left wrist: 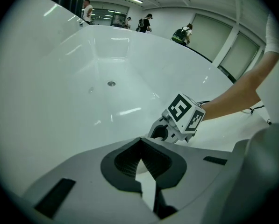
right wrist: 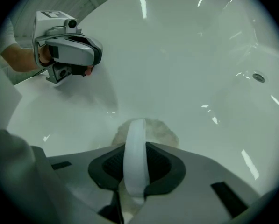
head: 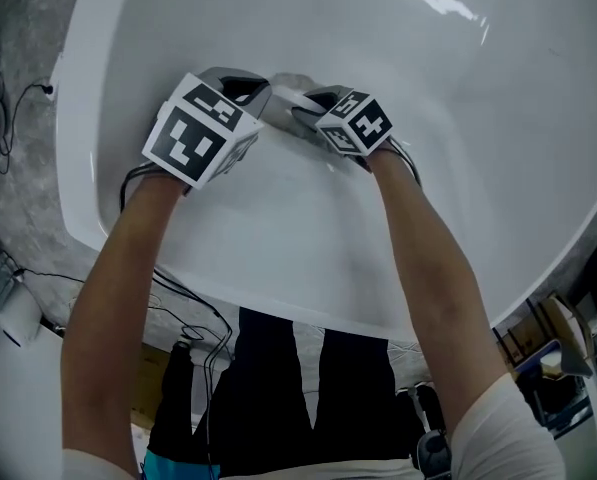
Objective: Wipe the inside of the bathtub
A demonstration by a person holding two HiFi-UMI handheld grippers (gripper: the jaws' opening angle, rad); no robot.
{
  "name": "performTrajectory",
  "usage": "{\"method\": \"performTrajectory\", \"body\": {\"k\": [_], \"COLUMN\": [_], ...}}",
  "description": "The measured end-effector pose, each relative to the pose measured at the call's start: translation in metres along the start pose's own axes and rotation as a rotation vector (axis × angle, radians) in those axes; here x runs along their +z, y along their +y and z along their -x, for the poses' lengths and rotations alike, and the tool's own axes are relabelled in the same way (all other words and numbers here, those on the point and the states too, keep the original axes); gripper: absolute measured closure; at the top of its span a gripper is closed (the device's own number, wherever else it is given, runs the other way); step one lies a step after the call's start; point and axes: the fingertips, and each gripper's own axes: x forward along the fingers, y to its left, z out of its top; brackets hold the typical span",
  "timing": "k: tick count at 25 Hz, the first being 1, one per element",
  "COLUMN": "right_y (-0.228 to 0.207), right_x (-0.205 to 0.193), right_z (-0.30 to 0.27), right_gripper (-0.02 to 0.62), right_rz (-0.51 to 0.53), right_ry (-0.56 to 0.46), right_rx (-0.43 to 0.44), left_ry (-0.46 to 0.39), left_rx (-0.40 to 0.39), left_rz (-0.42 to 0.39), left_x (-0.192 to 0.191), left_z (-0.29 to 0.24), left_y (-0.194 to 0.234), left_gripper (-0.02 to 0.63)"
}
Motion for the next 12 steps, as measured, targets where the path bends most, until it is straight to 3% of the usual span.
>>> {"method": "performTrajectory", "body": {"k": [12], "right_y": [0.064], "right_x": [0.038], "right_z": [0.026], "right_gripper": [0.502], "right_rz": [0.017], "right_ry": [-0.012], "right_rx": [0.069], "left_ry": [-0.050], "left_rx": [0.060], "left_rz": [0.085], "left_x": [-0.013], "left_z": [0.075], "left_y": [-0.010], "left_gripper": [0.600]}}
